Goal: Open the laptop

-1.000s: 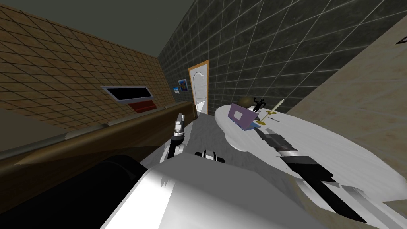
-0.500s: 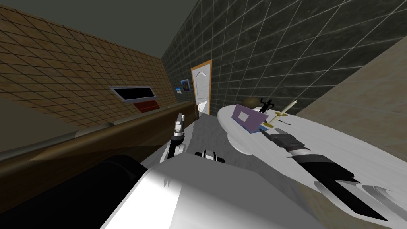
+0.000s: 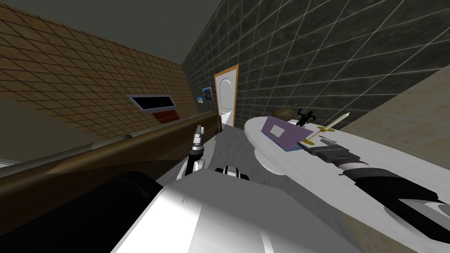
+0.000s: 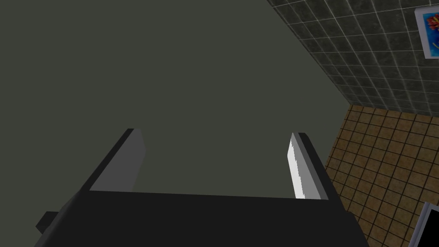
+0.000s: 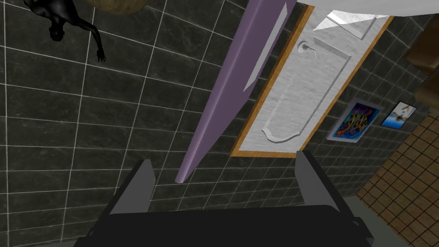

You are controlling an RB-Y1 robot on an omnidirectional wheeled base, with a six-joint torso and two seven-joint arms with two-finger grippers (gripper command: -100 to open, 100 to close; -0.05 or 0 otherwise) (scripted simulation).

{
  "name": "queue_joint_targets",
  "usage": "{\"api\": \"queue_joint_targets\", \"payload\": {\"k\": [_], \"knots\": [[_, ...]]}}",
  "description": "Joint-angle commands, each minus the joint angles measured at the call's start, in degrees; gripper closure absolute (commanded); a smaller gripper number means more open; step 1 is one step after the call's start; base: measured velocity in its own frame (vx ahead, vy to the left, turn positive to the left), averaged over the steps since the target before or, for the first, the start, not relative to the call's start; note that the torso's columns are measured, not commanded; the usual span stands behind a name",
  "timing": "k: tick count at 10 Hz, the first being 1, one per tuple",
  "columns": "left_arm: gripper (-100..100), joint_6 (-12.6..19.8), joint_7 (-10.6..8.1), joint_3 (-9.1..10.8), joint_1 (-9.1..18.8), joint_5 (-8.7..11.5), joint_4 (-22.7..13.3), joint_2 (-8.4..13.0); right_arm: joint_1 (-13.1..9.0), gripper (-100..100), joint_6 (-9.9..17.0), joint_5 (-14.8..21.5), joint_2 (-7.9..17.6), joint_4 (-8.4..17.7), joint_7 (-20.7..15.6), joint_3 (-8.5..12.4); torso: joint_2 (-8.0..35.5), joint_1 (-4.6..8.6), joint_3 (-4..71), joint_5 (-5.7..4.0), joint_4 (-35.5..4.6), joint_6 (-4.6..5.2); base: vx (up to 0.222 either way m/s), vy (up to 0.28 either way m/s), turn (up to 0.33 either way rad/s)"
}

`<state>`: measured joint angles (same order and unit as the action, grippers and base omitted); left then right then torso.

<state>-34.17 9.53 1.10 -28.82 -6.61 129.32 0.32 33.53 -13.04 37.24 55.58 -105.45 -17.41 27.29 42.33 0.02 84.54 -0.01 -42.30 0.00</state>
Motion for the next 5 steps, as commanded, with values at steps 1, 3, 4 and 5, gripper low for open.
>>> {"api": "queue_joint_targets", "payload": {"k": [1,3,4,5], "knots": [[0,0.00,0.00,0.00,0.00,0.00,0.00,0.00,0.46,-100,1.32,3.15,3.36,2.08,-1.90,1.68,-0.02,0.00,0.00,0.00,0.00,0.02,0.042,0.055,0.037],[0,0.00,0.00,0.00,0.00,0.00,0.00,0.00,0.63,-100,2.03,4.92,5.65,3.44,-2.85,2.73,-0.06,0.03,0.04,-0.01,0.02,-0.01,0.032,0.047,0.047],[0,0.00,0.00,0.00,0.00,0.00,0.00,0.00,0.77,-100,2.55,6.22,7.36,4.41,-3.55,3.49,-0.03,0.02,0.02,0.00,0.01,0.01,0.033,0.051,0.056],[0,0.00,0.00,0.00,0.00,0.00,0.00,0.00,0.84,-100,2.84,6.95,8.34,4.96,-3.94,3.92,-0.03,-0.04,0.02,0.01,0.01,0.00,0.030,0.056,0.039]]}}
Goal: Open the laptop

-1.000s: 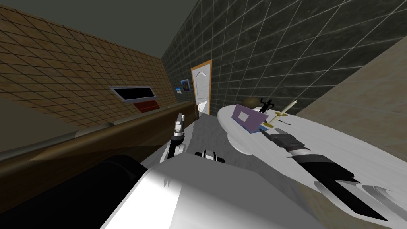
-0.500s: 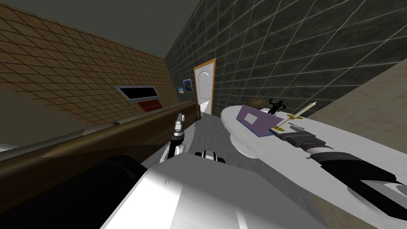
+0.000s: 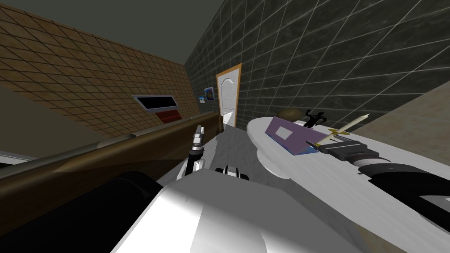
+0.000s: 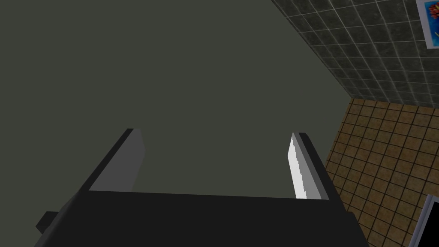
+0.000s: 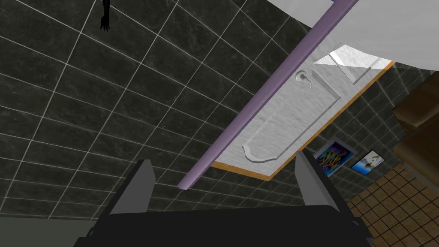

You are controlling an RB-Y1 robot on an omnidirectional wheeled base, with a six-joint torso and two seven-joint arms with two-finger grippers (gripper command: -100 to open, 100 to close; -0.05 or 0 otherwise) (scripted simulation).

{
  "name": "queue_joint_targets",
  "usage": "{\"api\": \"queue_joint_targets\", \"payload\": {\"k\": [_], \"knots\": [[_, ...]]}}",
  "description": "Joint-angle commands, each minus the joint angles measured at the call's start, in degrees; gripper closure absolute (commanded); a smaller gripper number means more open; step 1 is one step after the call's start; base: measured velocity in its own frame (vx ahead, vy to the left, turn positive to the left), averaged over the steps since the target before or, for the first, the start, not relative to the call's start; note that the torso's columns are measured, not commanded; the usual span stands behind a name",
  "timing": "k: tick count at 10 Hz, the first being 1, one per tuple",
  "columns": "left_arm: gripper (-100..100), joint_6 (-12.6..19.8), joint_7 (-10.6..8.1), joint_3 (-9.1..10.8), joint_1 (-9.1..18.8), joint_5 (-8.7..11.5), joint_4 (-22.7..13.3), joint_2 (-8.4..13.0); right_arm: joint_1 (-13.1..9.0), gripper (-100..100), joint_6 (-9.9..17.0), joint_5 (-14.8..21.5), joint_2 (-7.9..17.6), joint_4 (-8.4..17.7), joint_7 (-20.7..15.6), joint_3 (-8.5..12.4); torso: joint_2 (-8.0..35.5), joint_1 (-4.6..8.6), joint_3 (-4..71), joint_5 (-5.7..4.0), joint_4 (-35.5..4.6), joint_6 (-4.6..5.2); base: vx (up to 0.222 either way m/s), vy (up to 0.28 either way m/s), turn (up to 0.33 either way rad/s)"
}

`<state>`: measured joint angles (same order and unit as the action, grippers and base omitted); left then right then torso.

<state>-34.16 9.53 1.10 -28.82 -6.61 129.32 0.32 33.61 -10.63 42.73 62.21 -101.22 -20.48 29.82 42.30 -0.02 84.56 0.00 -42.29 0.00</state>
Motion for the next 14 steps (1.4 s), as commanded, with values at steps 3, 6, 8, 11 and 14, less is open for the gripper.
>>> {"api": "queue_joint_targets", "payload": {"k": [3,6,8,11,14], "knots": [[0,0.00,0.00,0.00,0.00,0.00,0.00,0.00,0.81,100,0.40,0.93,1.33,0.29,-0.47,1.17,0.06,0.14,-0.04,-0.05,-0.02,0.01,0.005,0.010,0.001],[0,0.00,0.00,0.01,0.00,0.00,0.00,0.01,2.02,100,-0.44,-2.60,5.33,1.28,4.86,0.63,-0.23,0.33,0.10,-0.30,0.22,-0.01,0.026,-0.056,-0.042],[0,0.00,0.00,0.01,0.00,0.00,0.00,0.01,2.44,100,-0.75,-3.77,6.65,1.60,7.30,0.41,-0.32,0.47,0.16,-0.35,0.23,0.03,0.026,-0.045,-0.030],[0,0.00,0.00,0.01,0.00,0.00,0.00,0.01,3.29,100,-1.36,-6.12,9.30,2.22,11.18,-0.03,-0.32,0.44,0.15,-0.41,0.30,-0.03,0.026,-0.060,-0.032],[0,0.00,0.00,0.01,0.00,0.00,0.00,0.01,4.14,100,-1.97,-8.46,11.95,2.85,15.07,-0.47,-0.38,0.59,0.21,-0.37,0.26,0.04,0.031,-0.062,-0.040]]}}
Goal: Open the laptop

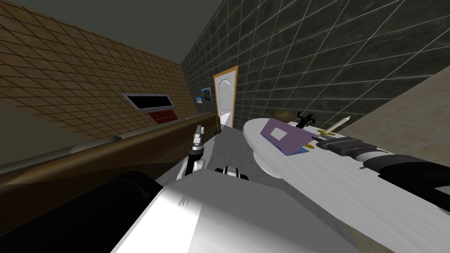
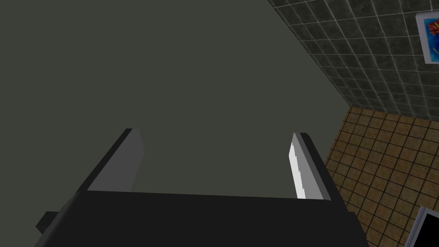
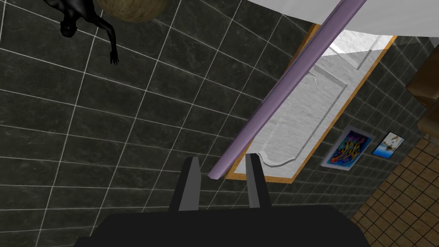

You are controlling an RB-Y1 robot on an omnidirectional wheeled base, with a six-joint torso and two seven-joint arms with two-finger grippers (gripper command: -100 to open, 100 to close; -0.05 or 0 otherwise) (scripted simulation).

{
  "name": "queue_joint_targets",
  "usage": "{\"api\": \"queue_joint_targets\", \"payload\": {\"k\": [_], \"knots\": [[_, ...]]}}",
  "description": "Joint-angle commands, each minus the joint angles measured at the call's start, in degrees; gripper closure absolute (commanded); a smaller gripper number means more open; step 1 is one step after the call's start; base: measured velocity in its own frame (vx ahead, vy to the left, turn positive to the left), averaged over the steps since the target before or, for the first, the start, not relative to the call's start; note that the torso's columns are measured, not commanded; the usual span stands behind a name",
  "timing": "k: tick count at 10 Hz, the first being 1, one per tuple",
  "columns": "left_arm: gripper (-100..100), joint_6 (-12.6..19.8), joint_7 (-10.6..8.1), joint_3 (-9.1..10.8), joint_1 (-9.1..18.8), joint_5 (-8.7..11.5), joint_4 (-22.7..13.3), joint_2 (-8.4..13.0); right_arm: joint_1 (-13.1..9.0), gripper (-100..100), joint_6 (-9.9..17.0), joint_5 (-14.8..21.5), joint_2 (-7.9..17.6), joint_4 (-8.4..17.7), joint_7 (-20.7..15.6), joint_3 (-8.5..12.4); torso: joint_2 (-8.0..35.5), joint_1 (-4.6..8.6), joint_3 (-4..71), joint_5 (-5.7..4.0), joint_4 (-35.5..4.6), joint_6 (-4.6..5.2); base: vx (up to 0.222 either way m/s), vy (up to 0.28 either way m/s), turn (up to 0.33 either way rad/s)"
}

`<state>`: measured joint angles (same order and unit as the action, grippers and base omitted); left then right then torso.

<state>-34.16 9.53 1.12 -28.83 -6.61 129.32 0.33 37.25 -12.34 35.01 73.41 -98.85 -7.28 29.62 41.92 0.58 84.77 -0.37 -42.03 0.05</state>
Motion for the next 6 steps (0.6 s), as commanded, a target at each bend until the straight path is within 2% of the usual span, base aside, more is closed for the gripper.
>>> {"api": "queue_joint_targets", "payload": {"k": [1,2,3,4,6], "knots": [[0,0.00,0.00,0.00,0.00,0.00,0.00,0.00,0.94,100,-0.57,-1.91,2.07,0.79,3.81,-0.49,0.03,-0.12,-0.03,-0.01,0.02,-0.05,0.031,-0.052,-0.028],[0,0.00,0.00,0.00,0.00,0.00,0.00,0.00,1.36,100,-0.87,-3.09,3.39,1.11,5.48,-0.71,0.03,-0.20,-0.03,0.04,0.02,-0.05,0.032,-0.065,-0.051],[0,0.00,0.00,0.00,0.00,0.00,0.00,0.00,0.82,100,-0.45,-2.41,2.71,0.75,4.26,-0.42,0.06,-0.24,-0.05,0.06,0.01,-0.05,0.012,-0.032,-0.015],[0,0.00,0.00,0.00,0.00,0.00,0.00,0.00,1.45,100,-1.74,-4.58,3.52,1.52,7.38,-1.18,0.14,-0.42,-0.10,0.13,-0.04,-0.10,0.030,-0.075,0.018],[0,0.00,0.00,0.00,0.00,0.00,0.00,0.00,2.14,100,-3.03,-6.58,4.19,2.25,10.09,-2.05,0.03,-0.25,-0.04,0.01,0.05,-0.16,0.036,-0.121,0.030]]}}
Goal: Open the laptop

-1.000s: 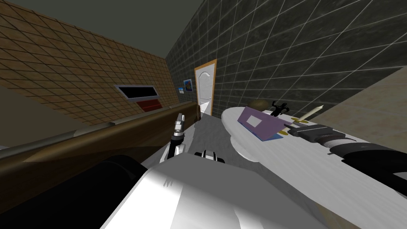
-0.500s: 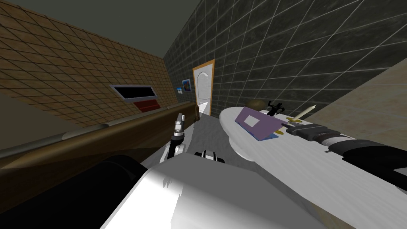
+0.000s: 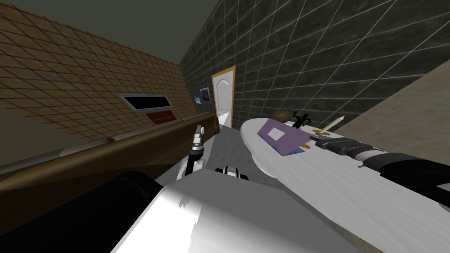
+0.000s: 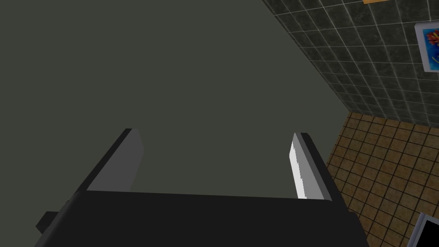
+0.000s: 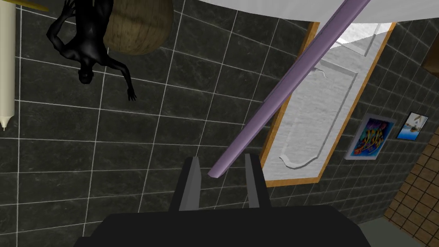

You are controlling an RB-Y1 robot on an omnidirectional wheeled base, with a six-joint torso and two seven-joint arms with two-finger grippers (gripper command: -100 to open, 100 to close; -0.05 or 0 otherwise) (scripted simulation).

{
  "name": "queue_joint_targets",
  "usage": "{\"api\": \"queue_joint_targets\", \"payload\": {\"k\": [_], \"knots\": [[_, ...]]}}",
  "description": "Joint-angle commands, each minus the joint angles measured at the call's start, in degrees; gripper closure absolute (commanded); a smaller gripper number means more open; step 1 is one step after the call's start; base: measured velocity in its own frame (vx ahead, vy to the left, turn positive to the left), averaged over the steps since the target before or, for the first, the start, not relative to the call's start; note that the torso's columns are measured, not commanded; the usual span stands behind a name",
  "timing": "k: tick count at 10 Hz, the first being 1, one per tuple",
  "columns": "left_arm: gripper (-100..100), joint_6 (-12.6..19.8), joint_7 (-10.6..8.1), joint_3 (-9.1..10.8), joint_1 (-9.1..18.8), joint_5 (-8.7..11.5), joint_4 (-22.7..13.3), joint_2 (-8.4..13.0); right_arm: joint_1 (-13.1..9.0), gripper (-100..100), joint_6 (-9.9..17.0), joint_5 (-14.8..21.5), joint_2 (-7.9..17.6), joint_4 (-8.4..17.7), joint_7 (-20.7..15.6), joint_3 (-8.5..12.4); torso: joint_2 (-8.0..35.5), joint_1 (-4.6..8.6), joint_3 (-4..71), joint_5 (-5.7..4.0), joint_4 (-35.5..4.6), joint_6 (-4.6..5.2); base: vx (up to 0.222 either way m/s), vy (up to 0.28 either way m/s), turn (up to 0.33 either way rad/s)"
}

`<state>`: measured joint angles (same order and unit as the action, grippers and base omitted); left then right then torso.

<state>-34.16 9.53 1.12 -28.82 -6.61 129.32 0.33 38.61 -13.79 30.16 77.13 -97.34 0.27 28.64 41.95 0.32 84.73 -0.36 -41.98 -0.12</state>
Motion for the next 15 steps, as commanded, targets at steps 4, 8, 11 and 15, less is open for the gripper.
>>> {"api": "queue_joint_targets", "payload": {"k": [4,8,11,15], "knots": [[0,0.00,0.00,0.00,0.00,0.00,0.00,0.00,2.16,100,-4.16,-5.74,1.82,2.19,7.97,-2.81,-0.19,0.02,0.09,-0.15,0.17,-0.03,0.042,-0.098,0.022],[0,0.00,0.00,0.00,0.00,0.00,0.00,-0.01,3.28,100,-6.19,-8.85,1.47,2.98,11.97,-3.70,0.06,-0.37,-0.03,0.16,-0.05,-0.05,0.022,-0.076,0.025],[0,0.00,0.00,0.00,0.00,0.00,0.00,0.00,3.85,100,-7.98,-10.99,-0.02,3.11,14.53,-6.03,0.00,-0.30,-0.02,0.01,0.04,-0.15,0.043,-0.135,0.069],[0,0.00,0.00,0.00,0.00,0.00,0.00,0.00,4.42,100,-9.78,-13.14,-1.52,3.24,17.10,-8.37,0.06,-0.60,-0.07,0.08,0.03,-0.24,0.025,-0.083,0.045]]}}
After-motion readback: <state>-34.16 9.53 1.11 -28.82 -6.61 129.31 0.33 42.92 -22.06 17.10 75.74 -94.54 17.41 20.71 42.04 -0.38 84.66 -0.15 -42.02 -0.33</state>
